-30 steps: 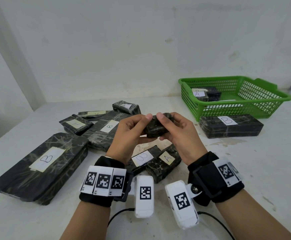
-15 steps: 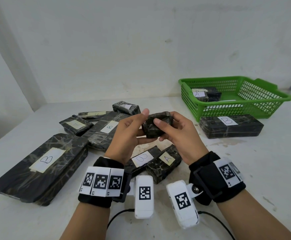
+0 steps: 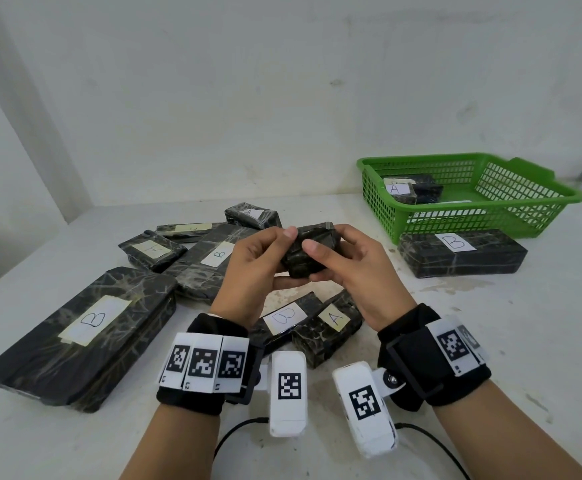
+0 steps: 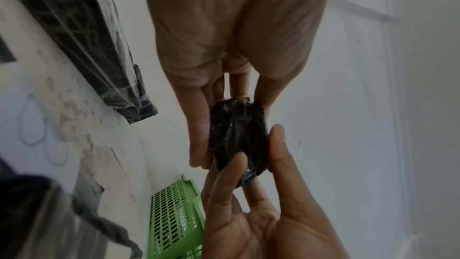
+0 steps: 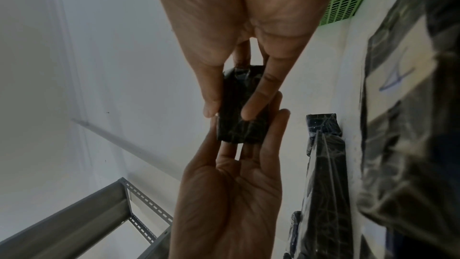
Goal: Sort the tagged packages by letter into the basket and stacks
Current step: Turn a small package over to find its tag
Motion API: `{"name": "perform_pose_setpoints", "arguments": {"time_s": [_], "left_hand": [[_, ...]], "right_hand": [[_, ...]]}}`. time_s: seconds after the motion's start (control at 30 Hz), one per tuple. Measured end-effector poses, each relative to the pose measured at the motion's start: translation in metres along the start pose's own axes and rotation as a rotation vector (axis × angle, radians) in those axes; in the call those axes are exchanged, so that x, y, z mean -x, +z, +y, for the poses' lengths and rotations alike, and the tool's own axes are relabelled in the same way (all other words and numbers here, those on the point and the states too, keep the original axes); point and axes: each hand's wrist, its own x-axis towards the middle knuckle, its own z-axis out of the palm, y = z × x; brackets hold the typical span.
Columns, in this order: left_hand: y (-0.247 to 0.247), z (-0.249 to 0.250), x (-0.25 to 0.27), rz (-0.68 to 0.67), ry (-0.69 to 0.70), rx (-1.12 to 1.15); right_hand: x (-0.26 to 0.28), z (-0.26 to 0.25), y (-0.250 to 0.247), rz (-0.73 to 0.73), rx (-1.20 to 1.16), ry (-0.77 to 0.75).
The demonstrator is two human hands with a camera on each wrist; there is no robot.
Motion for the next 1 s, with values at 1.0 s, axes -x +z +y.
{"name": "perform_pose_setpoints", "arguments": {"time_s": [1.0], "left_hand": [[-0.0018,-0.0061,-0.0051,0.083,-0.044,0.063]], "right_hand": [[-0.0054,0.0019,-0.006,-0.04,-0.019,0.039]]}}
